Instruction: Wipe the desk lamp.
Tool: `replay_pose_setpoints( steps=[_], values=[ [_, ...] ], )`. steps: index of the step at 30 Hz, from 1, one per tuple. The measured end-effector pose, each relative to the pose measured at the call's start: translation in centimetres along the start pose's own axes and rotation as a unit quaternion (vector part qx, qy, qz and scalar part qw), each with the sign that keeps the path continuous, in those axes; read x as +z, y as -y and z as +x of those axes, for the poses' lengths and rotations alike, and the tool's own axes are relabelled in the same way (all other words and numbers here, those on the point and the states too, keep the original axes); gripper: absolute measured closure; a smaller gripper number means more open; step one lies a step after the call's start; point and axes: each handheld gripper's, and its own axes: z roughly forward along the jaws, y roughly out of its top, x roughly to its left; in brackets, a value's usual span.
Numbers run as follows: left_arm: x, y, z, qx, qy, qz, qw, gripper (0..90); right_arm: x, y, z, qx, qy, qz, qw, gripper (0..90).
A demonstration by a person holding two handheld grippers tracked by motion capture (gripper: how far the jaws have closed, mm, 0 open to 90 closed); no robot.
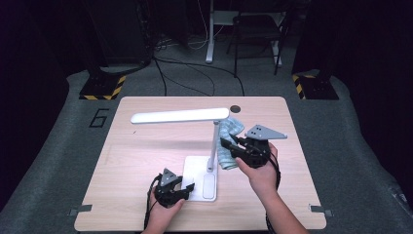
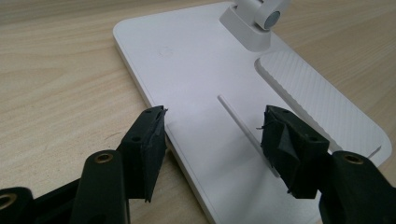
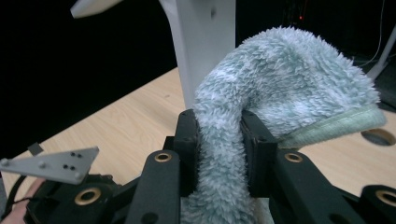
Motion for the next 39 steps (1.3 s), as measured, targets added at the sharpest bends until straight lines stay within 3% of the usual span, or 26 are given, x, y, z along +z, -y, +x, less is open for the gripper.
replay_pose_setpoints(
  steps=[5,12,16,19,20,25,39],
  values=[
    [0.0,0.0,0.0,0.005,-0.002,0.001,1.0000,40.2,-0.8,-1.5,0.1,0.004,-0.008,-0.017,0.9998,71.1],
    [0.0,0.0,-0.1,0.006,-0.003,-0.001,1.0000,40.3,-2.2,-3.0,-0.1,0.028,-0.030,-0.053,0.9978,71.1],
    [0.0,0.0,-0.1,0.006,-0.003,0.000,1.0000,40.3,-2.1,-3.3,0.1,0.023,-0.029,-0.052,0.9979,71.2],
    [0.0,0.0,-0.1,0.008,-0.005,-0.001,1.0000,40.3,-1.8,-3.1,0.3,0.009,-0.023,-0.044,0.9987,71.3],
    [0.1,0.0,-0.3,0.000,-0.007,-0.008,0.9999,40.4,-1.7,-3.0,0.4,0.004,-0.020,-0.041,0.9989,71.4],
    [0.0,0.0,-0.2,0.014,-0.007,-0.001,0.9999,40.5,-1.4,-2.6,0.4,-0.002,-0.018,-0.034,0.9993,71.6],
    [0.1,-0.1,-0.3,0.010,-0.009,-0.006,0.9999,40.4,1.2,1.7,-0.6,0.027,-0.017,0.013,0.9994,71.5]
  ],
)
